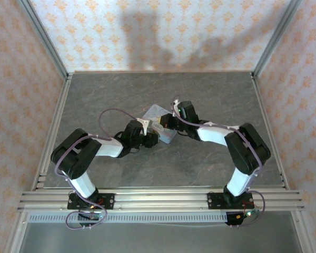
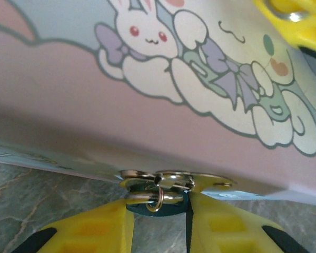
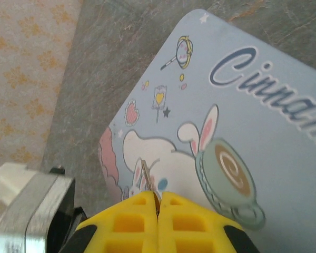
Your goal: Unlock the padlock with the key
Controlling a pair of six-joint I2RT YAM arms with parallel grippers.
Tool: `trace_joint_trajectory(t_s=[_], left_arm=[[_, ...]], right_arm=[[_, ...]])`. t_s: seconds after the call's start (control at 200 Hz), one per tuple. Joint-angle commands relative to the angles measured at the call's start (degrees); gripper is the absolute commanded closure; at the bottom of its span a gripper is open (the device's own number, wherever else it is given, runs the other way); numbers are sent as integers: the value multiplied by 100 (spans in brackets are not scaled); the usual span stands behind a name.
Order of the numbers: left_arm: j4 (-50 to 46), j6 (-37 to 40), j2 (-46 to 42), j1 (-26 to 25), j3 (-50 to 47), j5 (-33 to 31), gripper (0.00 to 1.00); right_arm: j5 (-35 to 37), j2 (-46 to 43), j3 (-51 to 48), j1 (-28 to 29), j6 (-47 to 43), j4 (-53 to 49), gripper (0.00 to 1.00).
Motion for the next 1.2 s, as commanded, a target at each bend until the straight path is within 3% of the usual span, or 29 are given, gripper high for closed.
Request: trace_joint_trajectory(t_s=[0.0,0.515,1.196], left_arm=[[-224,-395,-397,-17,277,72,71],[-1389,-1311,-559,-15,1064,206,70],[-1576,-1127,-423,-16,1056,-76,70]], right_arm=[[243,-605,-295,-52,-318,-44,100],[267,-2063,-2105,74,-605,679,100],[626,-2402,-1845,-36,-591,179,100]])
